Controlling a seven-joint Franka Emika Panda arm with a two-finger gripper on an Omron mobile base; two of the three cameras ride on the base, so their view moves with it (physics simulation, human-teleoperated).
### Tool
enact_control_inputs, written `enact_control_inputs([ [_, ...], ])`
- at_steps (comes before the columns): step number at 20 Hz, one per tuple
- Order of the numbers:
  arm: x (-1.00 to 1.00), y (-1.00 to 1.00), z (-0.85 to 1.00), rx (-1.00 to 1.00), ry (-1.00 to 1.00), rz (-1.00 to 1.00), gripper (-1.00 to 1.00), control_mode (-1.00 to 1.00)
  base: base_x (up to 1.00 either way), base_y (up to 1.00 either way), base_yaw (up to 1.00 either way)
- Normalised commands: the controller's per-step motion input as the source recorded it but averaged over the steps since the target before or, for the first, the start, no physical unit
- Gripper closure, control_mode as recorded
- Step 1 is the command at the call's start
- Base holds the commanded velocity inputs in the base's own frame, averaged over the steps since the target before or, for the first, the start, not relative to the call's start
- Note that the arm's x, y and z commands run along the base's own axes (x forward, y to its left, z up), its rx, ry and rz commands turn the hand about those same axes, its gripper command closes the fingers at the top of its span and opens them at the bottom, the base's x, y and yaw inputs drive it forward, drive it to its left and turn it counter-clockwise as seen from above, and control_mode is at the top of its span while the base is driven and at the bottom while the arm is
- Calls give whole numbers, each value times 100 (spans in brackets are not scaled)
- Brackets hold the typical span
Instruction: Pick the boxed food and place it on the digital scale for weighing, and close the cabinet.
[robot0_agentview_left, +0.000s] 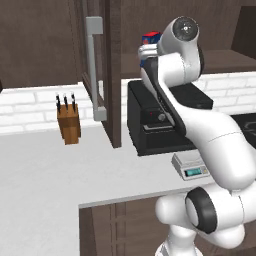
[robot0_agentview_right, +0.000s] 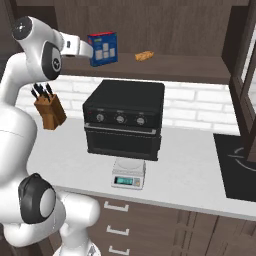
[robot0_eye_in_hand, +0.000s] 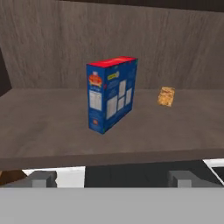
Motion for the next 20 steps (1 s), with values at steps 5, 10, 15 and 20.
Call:
enact_control_inputs([
  [5,32,10,0,2,-6,0,-100,-100,0,0,0],
  [10,31,3,0,1,-7,0,-100,-100,0,0,0],
  [15,29,6,0,0,-1,-2,-100,-100,0,0,0],
  [20,27,5,0,0,2,-2,-100,-100,0,0,0],
])
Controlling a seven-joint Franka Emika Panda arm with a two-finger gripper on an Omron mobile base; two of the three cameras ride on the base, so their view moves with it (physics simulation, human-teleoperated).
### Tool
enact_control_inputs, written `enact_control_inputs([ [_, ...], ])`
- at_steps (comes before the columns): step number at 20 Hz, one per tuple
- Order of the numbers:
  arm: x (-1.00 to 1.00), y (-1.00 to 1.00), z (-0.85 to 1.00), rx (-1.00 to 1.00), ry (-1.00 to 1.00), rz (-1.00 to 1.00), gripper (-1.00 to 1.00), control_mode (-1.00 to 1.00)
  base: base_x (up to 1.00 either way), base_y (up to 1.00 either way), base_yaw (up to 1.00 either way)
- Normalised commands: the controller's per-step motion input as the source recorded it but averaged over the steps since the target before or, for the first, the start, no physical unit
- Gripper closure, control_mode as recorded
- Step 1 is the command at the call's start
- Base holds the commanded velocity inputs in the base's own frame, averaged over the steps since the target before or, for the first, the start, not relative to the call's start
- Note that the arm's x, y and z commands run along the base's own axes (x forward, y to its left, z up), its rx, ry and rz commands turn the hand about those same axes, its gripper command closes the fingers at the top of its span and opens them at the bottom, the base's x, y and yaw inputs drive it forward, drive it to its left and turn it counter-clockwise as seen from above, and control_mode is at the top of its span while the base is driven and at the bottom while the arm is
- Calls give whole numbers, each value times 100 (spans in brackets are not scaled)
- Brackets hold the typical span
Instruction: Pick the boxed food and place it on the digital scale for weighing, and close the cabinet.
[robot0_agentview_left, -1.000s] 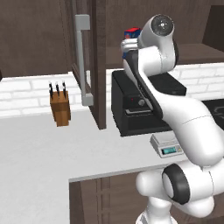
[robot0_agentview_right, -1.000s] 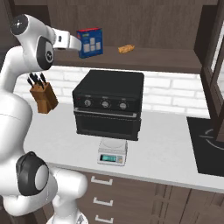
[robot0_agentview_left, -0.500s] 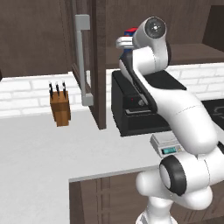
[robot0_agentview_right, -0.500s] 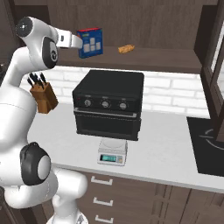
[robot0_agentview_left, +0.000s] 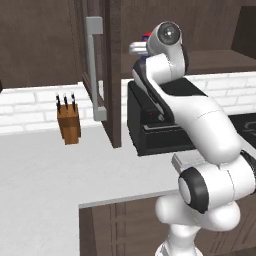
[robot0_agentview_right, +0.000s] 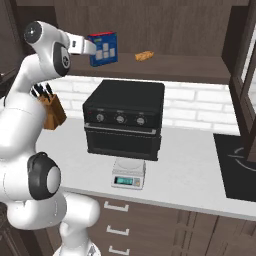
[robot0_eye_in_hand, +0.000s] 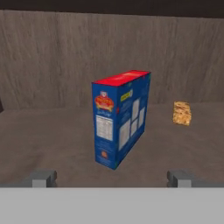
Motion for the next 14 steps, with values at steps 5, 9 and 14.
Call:
enact_control_inputs([
  [5,22,0,1,0,3,-5,-100,-100,0,0,0],
  [9,12,0,0,0,4,-9,-100,-100,0,0,0],
  [14,16,0,0,0,0,-7,-100,-100,0,0,0],
])
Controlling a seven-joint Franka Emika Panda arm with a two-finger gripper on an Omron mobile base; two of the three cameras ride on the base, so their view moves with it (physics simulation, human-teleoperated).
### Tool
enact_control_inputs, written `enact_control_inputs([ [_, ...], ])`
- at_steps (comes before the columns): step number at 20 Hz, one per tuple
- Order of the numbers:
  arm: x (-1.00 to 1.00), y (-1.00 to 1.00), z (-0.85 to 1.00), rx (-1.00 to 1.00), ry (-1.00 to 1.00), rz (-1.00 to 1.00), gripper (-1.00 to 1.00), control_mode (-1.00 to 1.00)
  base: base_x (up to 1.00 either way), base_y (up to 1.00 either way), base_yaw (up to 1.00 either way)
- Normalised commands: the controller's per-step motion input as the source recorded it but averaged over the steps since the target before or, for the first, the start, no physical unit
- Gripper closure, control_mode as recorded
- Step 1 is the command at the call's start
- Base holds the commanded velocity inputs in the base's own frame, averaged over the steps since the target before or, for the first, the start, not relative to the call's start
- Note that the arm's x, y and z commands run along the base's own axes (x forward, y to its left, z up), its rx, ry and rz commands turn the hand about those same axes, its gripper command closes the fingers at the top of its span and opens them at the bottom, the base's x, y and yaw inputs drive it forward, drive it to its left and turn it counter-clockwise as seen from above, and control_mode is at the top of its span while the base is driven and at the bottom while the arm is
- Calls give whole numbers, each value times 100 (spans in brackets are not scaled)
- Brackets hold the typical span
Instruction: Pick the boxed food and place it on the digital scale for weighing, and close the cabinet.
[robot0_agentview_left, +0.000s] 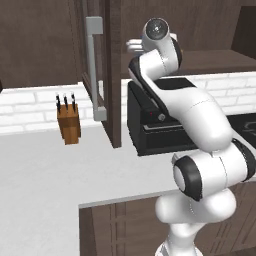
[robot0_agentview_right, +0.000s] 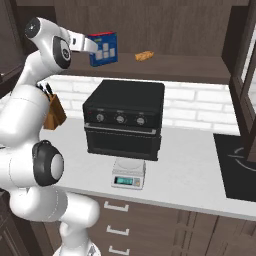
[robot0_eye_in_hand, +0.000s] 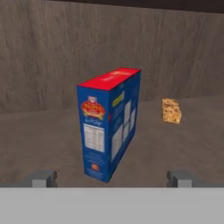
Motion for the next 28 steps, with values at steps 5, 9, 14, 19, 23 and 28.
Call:
enact_control_inputs([
  [5,22,0,0,0,0,-1,-100,-100,0,0,0],
  [9,23,-3,0,0,0,0,-100,-100,0,0,0],
  [14,21,-13,0,1,1,0,-100,-100,0,0,0],
  [19,20,-8,0,0,1,0,-100,-100,0,0,0],
  [23,17,0,0,0,0,0,-100,-100,0,0,0],
  [28,12,0,0,0,0,0,-100,-100,0,0,0],
])
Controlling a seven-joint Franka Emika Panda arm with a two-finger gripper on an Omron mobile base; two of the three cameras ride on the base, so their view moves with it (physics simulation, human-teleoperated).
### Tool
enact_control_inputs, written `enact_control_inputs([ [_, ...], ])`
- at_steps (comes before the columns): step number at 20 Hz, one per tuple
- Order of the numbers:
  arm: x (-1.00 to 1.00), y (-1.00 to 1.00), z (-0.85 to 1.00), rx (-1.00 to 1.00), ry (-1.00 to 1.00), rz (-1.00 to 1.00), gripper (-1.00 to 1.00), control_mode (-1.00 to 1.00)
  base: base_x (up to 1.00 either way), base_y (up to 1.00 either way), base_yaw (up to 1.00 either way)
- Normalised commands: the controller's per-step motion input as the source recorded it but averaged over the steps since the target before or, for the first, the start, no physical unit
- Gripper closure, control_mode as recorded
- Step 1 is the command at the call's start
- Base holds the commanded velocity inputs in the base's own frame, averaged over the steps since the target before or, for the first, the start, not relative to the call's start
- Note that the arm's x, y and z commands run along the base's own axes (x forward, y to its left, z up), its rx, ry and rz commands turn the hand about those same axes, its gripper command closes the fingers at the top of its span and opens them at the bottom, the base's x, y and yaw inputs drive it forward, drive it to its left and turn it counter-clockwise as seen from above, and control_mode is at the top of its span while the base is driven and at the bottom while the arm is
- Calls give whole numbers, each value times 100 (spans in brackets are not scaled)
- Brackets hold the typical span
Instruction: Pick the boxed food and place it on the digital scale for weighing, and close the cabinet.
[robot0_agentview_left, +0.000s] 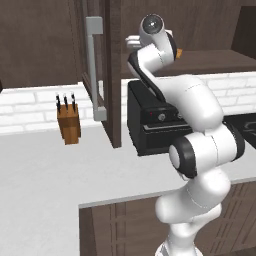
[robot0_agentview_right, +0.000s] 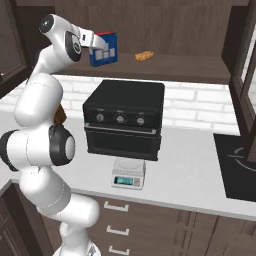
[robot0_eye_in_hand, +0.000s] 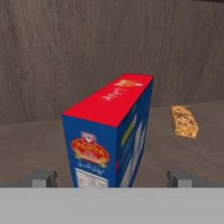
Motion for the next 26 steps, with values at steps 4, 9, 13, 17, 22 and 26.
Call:
enact_control_inputs([
  [4,4,0,0,0,0,0,-100,-100,0,0,0],
  [9,4,-9,0,0,0,0,-100,-100,0,0,0],
  [13,6,-12,0,0,0,0,-100,-100,0,0,0],
  [17,13,-6,0,0,0,0,-100,-100,0,0,0],
  [22,11,-4,0,0,0,0,-100,-100,0,0,0],
  [26,3,-3,0,0,0,0,-100,-100,0,0,0],
])
